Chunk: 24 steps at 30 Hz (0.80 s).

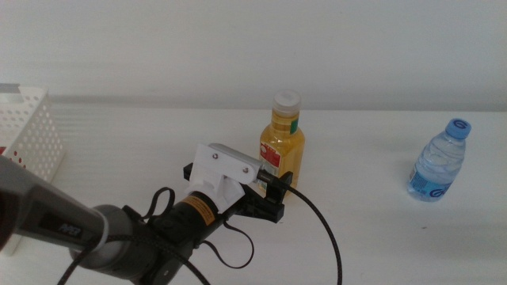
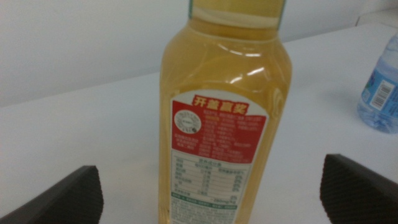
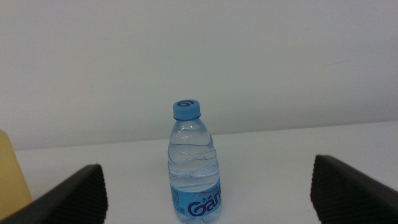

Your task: Use arms to grab the bottles and put them into the dustbin to the left of the table.

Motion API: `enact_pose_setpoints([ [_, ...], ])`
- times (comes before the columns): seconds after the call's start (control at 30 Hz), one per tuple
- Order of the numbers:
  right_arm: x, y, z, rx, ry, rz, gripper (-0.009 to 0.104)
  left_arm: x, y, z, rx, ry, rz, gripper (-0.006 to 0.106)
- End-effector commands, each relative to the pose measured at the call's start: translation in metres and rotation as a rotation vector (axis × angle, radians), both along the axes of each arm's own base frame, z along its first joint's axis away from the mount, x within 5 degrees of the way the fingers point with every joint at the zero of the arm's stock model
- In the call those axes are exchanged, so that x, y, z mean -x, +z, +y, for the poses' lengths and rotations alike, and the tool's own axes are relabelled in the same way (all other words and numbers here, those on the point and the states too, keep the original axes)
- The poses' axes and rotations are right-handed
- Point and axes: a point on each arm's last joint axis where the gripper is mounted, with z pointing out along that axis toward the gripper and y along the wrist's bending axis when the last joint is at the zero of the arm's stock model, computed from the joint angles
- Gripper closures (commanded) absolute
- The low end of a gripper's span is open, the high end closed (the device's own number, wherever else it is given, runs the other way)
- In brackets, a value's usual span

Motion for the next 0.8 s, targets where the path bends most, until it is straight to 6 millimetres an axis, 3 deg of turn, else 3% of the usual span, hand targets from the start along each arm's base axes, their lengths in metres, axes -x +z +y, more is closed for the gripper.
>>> enact_pose_setpoints([
  [0.0,0.001,-0.012,0.000,0.012,-0.002,-0.002,0.008,-0.003,-0.001,-0.004,0.018,0.005,-0.010,0.007],
  [0.77,0.001,-0.012,0.000,0.012,-0.002,-0.002,0.008,-0.027,-0.014,-0.027,0.011,-0.032,-0.010,0.007],
])
